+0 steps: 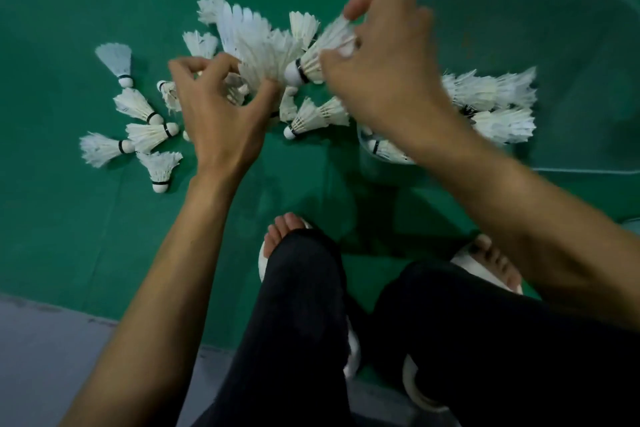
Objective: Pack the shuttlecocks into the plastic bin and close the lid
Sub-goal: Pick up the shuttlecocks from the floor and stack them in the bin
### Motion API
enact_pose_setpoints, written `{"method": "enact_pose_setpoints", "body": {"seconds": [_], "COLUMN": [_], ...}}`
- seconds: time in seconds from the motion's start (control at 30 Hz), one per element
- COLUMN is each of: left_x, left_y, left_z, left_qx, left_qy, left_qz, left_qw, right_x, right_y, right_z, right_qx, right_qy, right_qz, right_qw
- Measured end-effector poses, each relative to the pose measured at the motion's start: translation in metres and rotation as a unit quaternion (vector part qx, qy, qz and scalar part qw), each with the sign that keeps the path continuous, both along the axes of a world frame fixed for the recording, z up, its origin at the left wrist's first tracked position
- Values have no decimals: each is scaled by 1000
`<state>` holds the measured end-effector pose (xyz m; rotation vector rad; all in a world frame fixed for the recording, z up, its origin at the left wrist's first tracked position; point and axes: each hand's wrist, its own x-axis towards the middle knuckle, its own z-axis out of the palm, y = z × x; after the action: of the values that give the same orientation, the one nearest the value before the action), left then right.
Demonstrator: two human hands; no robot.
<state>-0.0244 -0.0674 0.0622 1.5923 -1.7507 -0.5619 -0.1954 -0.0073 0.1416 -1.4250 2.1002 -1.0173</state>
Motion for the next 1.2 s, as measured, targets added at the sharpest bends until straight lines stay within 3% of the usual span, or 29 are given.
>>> {"method": "enact_pose_setpoints", "body": {"seconds": [0.13,0.33,0.47,0.63,0.8,1.07,1.2], "left_x": [-52,-134,-171,-187,-187,-180,-176], "left_y": [9,30,48,53,42,27,28], "left_z": [25,34,19,-4,-11,-12,-13], "left_qx": [-87,-147,-107,-30,11,14,17], "left_qy": [51,86,53,-26,-78,-95,-97], "left_qz": [-67,-159,-232,-297,-307,-318,-326], "left_qw": [993,972,965,954,948,943,940], "right_x": [-87,-177,-192,-199,-195,-174,-168], "right_y": [25,65,67,51,33,44,32], "right_z": [11,-27,-62,-91,-115,-141,-143], "right_qx": [18,212,339,413,559,557,548], "right_qy": [-85,-35,-20,2,-49,-147,-183], "right_qz": [-100,-165,-154,-115,-47,19,4], "right_qw": [991,963,928,904,826,817,816]}}
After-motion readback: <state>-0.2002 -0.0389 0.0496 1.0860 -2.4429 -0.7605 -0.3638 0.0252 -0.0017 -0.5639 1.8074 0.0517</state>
